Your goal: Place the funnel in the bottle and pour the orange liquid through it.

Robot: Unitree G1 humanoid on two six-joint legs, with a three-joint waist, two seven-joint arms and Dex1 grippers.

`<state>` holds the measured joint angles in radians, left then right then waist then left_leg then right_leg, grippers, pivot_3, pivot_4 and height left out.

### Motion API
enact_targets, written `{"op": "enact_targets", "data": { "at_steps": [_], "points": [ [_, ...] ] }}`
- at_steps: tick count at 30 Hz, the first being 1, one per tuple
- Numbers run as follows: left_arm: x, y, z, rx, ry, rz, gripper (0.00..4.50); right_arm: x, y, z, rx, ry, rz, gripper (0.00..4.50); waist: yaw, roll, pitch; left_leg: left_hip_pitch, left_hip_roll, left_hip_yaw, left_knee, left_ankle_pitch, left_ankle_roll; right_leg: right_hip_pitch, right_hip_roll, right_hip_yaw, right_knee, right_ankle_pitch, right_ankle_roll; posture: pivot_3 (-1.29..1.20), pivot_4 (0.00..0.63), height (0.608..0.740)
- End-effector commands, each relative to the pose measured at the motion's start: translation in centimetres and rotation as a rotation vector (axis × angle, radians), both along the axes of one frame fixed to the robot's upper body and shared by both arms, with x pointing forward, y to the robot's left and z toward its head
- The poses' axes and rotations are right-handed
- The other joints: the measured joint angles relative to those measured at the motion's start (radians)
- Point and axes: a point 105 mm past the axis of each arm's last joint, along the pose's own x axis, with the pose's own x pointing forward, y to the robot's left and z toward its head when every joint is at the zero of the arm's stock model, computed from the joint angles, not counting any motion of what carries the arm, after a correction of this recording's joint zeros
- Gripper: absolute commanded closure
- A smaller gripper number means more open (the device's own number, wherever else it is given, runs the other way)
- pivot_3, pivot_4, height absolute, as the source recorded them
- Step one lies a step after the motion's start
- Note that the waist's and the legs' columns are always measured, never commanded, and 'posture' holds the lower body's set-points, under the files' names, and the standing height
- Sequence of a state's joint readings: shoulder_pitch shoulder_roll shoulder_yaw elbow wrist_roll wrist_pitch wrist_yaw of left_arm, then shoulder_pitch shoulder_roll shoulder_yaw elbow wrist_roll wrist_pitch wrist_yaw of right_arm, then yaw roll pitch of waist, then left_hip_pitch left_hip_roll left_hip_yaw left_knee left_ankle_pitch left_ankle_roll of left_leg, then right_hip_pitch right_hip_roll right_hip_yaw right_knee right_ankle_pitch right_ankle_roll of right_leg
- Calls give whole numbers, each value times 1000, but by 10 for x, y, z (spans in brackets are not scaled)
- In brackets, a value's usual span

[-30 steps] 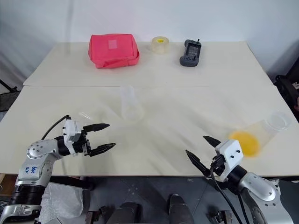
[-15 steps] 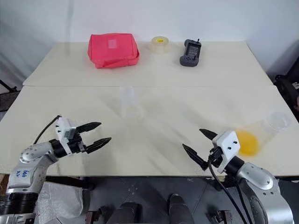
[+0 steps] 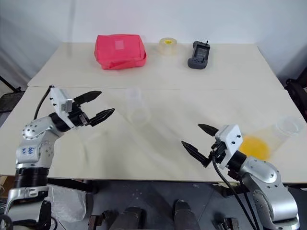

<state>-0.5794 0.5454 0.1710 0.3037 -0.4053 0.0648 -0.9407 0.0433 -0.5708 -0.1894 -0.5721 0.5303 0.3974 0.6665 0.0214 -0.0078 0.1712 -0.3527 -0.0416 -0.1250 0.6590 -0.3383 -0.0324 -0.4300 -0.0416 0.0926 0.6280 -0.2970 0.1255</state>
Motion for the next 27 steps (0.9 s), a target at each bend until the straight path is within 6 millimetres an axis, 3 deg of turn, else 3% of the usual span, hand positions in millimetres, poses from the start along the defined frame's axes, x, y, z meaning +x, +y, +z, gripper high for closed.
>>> {"op": "enact_targets", "data": {
  "at_steps": [1,13,22,27],
  "points": [
    [9,-14,5,32,-28,-74,0,-6,9,15,13,-56,15,26,0,0,0,0,0,0,0,0,0,0,0,-1,0,0,0,0,150,740],
    [37,-49,4,96,-9,-182,0,-12,14,25,25,-61,-26,26,0,-1,0,-3,0,2,3,-1,0,-3,-1,-4,0,0,1,0,150,740],
    [43,-52,13,57,-48,-179,2113,-11,13,32,46,-73,-51,0,0,-1,1,-3,0,2,3,-1,0,-3,-1,-4,1,0,1,0,150,740],
    [37,-53,28,57,-78,-226,2132,-10,12,33,39,-70,-39,0,0,-1,1,-3,-1,2,4,-1,0,-3,-1,-4,1,1,1,0,150,740]
  ]
}}
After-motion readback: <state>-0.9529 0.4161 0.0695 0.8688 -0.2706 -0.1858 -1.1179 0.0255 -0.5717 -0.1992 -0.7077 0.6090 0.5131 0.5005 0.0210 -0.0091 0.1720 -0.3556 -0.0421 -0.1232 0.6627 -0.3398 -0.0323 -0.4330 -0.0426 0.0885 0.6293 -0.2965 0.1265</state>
